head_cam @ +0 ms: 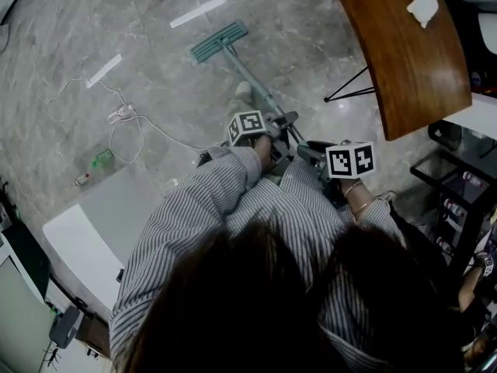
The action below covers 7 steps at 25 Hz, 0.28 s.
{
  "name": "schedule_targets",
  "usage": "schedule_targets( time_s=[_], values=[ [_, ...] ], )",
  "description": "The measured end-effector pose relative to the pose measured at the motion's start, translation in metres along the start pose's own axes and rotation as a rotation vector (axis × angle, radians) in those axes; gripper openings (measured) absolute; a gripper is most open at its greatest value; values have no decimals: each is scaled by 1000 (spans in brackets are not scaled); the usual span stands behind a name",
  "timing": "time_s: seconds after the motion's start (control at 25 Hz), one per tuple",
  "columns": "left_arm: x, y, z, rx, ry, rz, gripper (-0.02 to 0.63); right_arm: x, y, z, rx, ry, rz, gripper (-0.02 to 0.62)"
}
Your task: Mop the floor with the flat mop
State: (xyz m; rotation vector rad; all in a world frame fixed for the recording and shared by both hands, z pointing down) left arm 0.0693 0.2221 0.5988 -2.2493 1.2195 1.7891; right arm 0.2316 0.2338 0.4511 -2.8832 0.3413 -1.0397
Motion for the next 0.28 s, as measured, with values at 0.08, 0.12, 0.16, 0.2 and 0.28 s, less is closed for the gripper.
schedule_targets(
  time_s=[0.08, 0.12, 0.16, 0.2, 0.28],
  values=[
    [-2, -1, 0, 4, -5, 0, 155, 0, -1, -1, 0, 2, 4, 146],
    [-2, -1, 1, 4, -5, 0, 155, 0, -2, -1, -2, 0, 7, 146],
    [-3, -2, 1, 5, -5, 2, 155, -1, -3, -2, -4, -1, 10, 146],
    [-3, -2, 2, 6, -5, 4, 155, -2, -4, -2, -5, -2, 13, 146],
    [-4, -4, 4, 11, -5, 8, 153, -3, -5, -2, -7, -4, 17, 146]
  ],
)
Point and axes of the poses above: the fingertips, and each gripper's own axes: z backward along the fingers, x to its right, y out of its top, the point moved 10 cm from there along z, backward along the fingers, and after that the axes turned 2 degrees about z, right-handed, at the moved point
